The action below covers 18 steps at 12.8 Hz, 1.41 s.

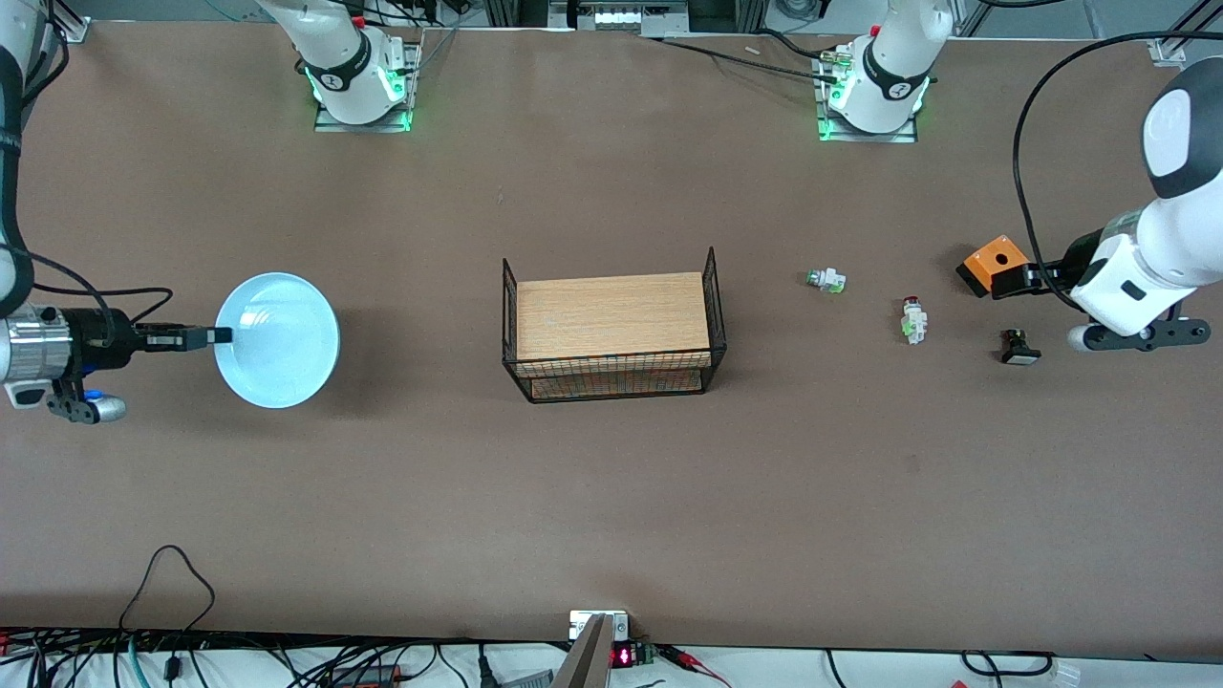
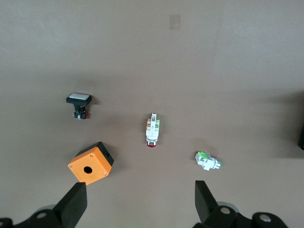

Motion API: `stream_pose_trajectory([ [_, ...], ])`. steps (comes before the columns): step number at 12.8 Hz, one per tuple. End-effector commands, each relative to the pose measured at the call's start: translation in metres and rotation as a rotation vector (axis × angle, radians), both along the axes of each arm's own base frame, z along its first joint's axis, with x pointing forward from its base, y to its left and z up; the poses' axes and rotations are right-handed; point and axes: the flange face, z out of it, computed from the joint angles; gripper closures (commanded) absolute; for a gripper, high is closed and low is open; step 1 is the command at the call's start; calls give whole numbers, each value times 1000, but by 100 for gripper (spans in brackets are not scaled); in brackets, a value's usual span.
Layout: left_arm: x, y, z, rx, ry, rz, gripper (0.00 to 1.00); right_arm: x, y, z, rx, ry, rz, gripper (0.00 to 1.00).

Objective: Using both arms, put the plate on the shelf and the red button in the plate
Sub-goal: 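Lift the plate with the right gripper while the left gripper grasps the button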

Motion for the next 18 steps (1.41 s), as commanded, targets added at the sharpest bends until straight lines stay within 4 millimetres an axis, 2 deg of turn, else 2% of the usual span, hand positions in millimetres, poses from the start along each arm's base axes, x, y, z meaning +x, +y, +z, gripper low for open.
stream_pose_trajectory([
  [1,-18,5,-39,8,9,-15,0,-12,65,55,-62,31,-23,100],
  [3,-27,3,-75,5,7,-24,0,-17,108,84,-116,38,-29,100],
  [4,-32,2,-92,5,-5,-27,0,-19,137,97,-149,37,-18,100],
  [6,-37,0,-132,3,-23,-32,0,-26,184,113,-206,43,-6,100],
  [11,-43,1,-236,-7,51,-32,0,-40,258,114,-280,39,16,100],
  [12,-42,1,-249,-9,48,-33,0,-43,270,116,-286,36,13,100],
  [13,-41,1,-259,-10,47,-35,0,-47,282,127,-291,22,1,100],
  [15,-45,0,-279,-12,47,-35,0,-55,309,132,-310,16,-25,100],
  [18,-51,2,-296,-26,59,-86,0,-70,361,135,-351,-30,-49,100],
])
